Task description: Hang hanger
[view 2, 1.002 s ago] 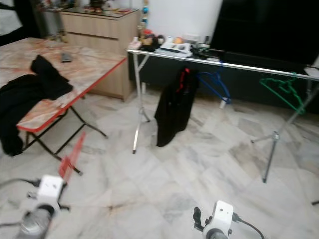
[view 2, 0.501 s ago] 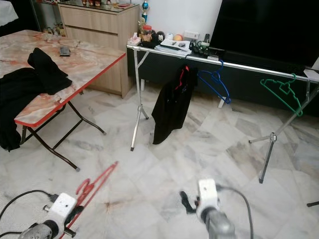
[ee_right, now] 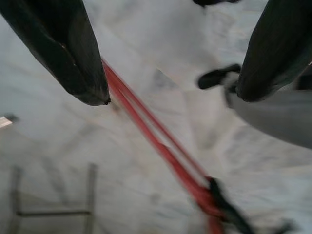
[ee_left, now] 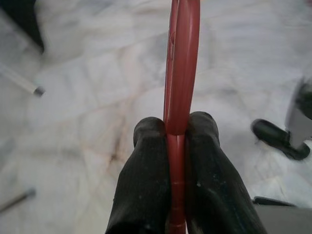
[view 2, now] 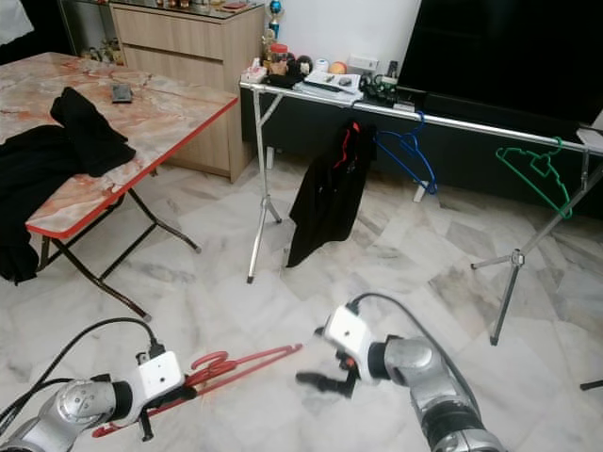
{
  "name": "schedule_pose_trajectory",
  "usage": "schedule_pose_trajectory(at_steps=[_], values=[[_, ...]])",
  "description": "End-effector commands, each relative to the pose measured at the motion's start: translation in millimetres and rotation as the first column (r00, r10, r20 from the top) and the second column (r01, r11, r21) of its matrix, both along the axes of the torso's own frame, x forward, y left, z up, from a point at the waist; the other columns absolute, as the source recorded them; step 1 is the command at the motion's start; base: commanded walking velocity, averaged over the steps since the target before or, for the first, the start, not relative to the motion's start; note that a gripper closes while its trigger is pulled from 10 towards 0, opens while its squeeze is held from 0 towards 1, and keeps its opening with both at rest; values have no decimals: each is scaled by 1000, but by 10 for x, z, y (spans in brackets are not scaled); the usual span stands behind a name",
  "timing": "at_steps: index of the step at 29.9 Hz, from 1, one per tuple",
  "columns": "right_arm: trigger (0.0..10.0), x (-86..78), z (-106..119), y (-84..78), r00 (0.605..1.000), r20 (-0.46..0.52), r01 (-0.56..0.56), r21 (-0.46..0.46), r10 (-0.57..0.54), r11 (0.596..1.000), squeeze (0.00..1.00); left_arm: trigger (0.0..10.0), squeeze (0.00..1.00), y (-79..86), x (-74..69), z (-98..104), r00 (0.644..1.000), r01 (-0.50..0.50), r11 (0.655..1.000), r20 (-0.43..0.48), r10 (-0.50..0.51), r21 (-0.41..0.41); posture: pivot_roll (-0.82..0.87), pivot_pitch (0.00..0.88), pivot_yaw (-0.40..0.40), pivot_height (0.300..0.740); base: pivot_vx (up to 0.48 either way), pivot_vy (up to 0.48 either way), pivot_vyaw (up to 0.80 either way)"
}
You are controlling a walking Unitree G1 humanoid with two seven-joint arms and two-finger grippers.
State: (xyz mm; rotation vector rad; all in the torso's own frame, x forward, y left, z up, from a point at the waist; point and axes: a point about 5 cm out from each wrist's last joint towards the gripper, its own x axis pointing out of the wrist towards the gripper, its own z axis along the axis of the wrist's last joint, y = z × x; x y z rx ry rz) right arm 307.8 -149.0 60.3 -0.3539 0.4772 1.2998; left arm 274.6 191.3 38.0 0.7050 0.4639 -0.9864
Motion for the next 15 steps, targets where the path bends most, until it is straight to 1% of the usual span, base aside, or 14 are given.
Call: schedule_pose_trajectory(at_steps=[1,2,3,4,6,7,10,12,13,14,15], values=[[10000,-10,56,57,995,-11,-96,0,96,995,0,10000,0,-77,63,127,997,78,996,3,-78,30,88,0,-109,740,0,0,0],[10000,-10,56,57,995,-11,-96,0,96,995,0,10000,0,-77,63,127,997,78,996,3,-78,30,88,0,-109,740,0,0,0],[10000,-65,8,73,987,-43,-154,-16,154,988,0,10000,0,-155,89,194,993,117,993,-10,-117,26,94,0,-117,740,0,0,0],[10000,-65,8,73,987,-43,-154,-16,154,988,0,10000,0,-155,89,194,993,117,993,-10,-117,26,94,0,-117,740,0,0,0],[10000,-84,-13,91,984,-67,-165,0,165,986,0,10000,0,-271,109,282,987,163,987,-17,-163,5,98,0,-122,740,0,0,0],[10000,-69,-30,86,988,-68,-138,-13,137,990,0,10000,0,-371,103,351,979,204,979,-28,-204,-12,101,0,-123,740,0,0,0],[10000,-53,-44,74,992,-46,-117,-40,115,992,0,10000,0,-445,91,397,969,242,970,-35,-243,-14,105,0,-124,740,0,0,0],[10000,-14,-27,76,997,9,-76,-45,77,996,0,10000,0,-533,62,435,959,276,960,-54,-278,-37,107,0,-121,740,0,0,0],[10000,22,-12,83,999,30,-33,-37,34,999,0,10000,0,-561,61,445,956,285,958,-53,-287,-40,106,0,-120,740,0,0,0],[10000,67,28,98,999,48,11,0,-11,1000,0,10000,0,-608,51,437,950,305,951,-62,-307,-39,103,0,-116,740,0,0,0],[10000,76,42,101,999,50,17,12,-18,1000,0,10000,0,-624,44,430,946,316,948,-68,-318,-32,97,0,-112,740,0,0,0]])
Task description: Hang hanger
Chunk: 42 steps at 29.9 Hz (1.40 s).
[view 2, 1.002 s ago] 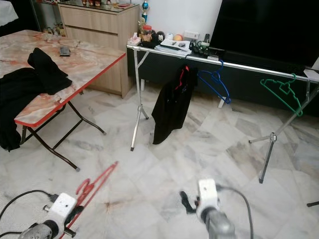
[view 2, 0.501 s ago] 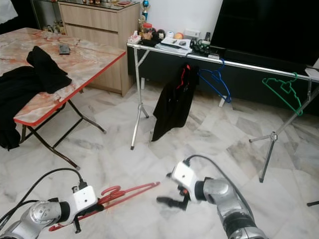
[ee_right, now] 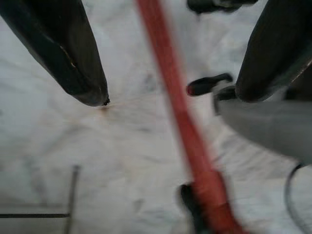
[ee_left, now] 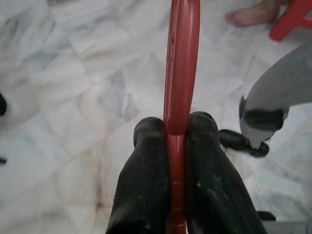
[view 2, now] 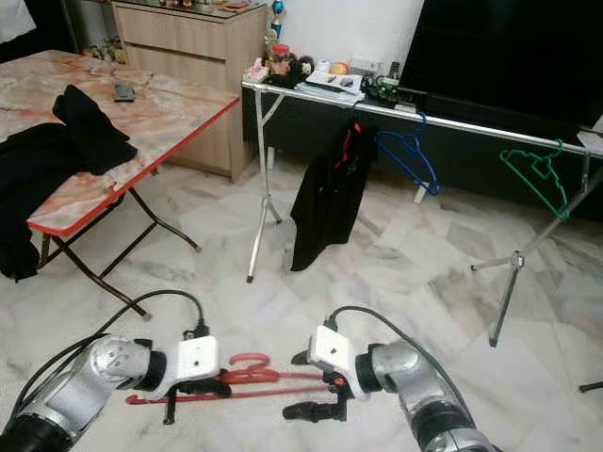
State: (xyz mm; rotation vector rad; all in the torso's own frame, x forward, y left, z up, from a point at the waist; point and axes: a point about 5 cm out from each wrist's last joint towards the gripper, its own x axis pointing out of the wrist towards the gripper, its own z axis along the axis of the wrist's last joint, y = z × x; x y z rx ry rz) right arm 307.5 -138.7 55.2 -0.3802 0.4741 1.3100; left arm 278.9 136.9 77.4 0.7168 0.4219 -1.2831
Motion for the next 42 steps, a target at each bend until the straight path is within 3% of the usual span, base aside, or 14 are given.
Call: schedule_pose_trajectory(at_steps=[1,10,19,20,21,22,24,42], values=[[10000,81,99,-1,999,35,32,34,-34,999,0,10000,0,-86,-3,33,999,52,999,2,-52,16,96,0,-111,740,0,0,0],[10000,-66,7,-15,992,-94,-84,54,89,995,0,10000,0,-267,-15,113,994,106,994,-31,-105,16,93,0,-103,740,0,0,0],[10000,-87,-64,-16,995,-75,-67,10,68,998,0,10000,0,-469,16,197,991,134,991,-22,-134,-4,92,0,-108,740,0,0,0],[9176,-81,-68,-7,996,-70,-54,12,54,998,0,10000,0,-497,23,209,990,136,991,-18,-136,-9,92,0,-109,740,0,0,0],[4667,-82,-71,-3,996,-70,-53,12,53,999,0,10000,0,-511,27,214,990,137,991,-16,-137,-11,93,0,-109,740,0,0,0],[4667,-82,-71,-3,996,-70,-53,12,53,999,0,10000,0,-511,27,214,990,137,991,-16,-137,-11,93,0,-109,740,0,0,0],[0,-81,-72,4,996,-70,-47,19,48,999,0,10000,0,-528,33,219,990,138,990,-13,-138,-12,97,0,-111,740,0,0,0],[0,-147,-117,-69,982,-138,-139,-51,131,989,0,10000,0,-493,61,152,993,114,992,0,-114,48,95,0,-124,740,0,0,0]])
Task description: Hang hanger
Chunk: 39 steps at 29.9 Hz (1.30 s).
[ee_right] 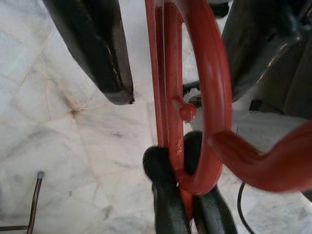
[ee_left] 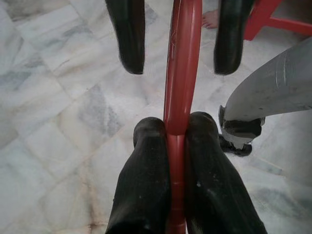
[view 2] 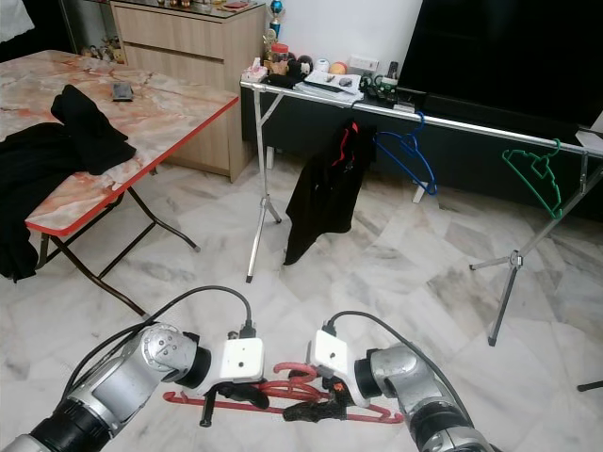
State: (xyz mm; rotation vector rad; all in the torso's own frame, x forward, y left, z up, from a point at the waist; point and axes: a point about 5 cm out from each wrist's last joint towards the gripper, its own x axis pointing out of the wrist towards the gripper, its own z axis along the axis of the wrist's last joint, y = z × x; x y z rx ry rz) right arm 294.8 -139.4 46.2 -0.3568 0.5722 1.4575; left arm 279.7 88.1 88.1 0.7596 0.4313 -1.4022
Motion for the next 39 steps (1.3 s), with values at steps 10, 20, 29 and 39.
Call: schedule_pose_trajectory(at_steps=[10,20,29,39], values=[[0,28,-14,-126,998,57,-9,-139,17,990,0,10000,0,33,120,-25,995,-45,997,94,40,56,89,0,-128,740,0,0,0],[0,48,-5,-114,998,67,19,-119,-11,993,0,10000,0,1,133,-39,993,-47,998,107,41,47,89,0,-128,740,0,0,0],[0,38,-35,-74,997,65,44,-97,-38,994,0,10000,0,-23,126,-39,994,-37,999,106,32,40,92,0,-126,740,0,0,0],[0,-10,-122,-63,996,65,61,-125,-53,990,0,10000,0,-114,91,20,998,-19,999,63,21,-35,95,0,-126,740,0,0,0]])
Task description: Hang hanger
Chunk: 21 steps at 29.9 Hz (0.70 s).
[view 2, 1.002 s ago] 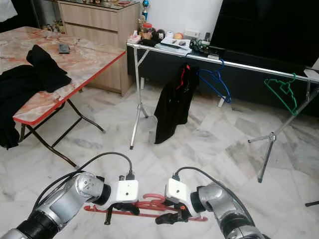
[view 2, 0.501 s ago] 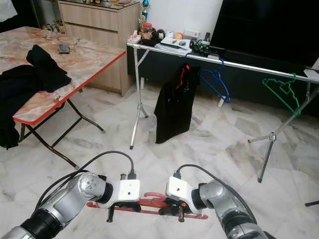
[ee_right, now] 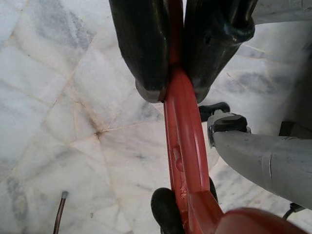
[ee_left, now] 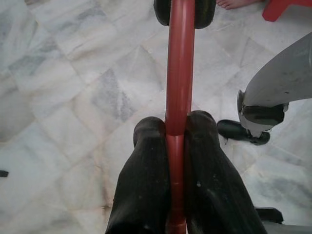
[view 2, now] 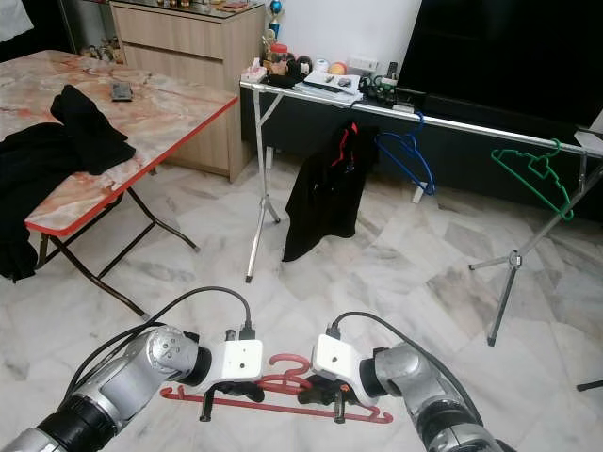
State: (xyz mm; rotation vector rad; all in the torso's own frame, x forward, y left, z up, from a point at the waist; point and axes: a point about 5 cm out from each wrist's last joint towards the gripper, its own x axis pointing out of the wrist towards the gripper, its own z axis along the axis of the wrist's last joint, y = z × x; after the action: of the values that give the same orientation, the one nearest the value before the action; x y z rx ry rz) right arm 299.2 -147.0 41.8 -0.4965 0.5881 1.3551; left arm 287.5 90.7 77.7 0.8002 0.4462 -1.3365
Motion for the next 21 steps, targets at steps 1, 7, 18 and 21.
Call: schedule_pose_trajectory(at_steps=[1,7,18,21], values=[[0,-71,-97,12,999,-40,4,-14,-5,1000,0,10000,0,-158,1,142,999,34,995,19,-32,-98,94,0,-126,740,0,0,0],[0,-88,-111,11,999,-48,-2,-15,2,1000,0,10000,1000,-159,-51,190,997,65,987,-25,-70,-146,95,0,-128,740,0,0,0],[0,-216,-254,-54,994,-106,-36,-90,27,995,0,10000,1000,-17,-50,185,998,49,991,-37,-54,-122,104,0,-134,740,0,0,0],[0,-262,-312,-77,993,-121,-22,-106,9,994,0,10000,1000,43,-42,186,999,32,993,-38,-37,-115,104,0,-136,740,0,0,0]])
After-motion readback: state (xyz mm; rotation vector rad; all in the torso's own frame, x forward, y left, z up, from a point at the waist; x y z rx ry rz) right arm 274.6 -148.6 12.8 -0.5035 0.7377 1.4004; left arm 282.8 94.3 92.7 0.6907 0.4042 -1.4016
